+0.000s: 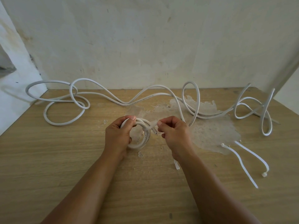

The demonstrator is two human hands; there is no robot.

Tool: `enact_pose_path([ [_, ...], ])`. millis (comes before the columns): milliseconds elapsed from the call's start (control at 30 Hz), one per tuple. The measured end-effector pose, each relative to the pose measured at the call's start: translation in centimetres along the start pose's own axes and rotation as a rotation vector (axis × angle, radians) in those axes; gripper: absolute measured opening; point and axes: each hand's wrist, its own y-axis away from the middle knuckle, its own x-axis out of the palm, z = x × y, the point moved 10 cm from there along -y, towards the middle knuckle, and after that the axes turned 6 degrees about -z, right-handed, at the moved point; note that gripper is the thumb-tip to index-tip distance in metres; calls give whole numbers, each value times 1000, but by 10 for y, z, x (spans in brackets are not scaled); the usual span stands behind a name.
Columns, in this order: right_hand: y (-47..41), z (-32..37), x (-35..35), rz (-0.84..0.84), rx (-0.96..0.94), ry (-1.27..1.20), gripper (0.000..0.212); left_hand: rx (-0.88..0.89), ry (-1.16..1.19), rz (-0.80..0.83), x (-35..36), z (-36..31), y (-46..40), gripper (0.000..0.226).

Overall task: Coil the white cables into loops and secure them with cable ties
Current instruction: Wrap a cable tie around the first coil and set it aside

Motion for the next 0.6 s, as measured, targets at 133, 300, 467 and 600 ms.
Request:
enact_pose_path([
  [133,21,29,14,-14,-431,254,10,55,-27,-105,-6,-5,2,6],
  [300,45,47,30,-14,-843,358,7,118,-59,-133,-7,-10,8,10],
  [467,1,24,-7,-108,-274,39,13,128,-40,-51,0,-15,10,9],
  [600,-7,-4,-4,-83,42,-262,14,59,88,58,11,-11,15,7],
])
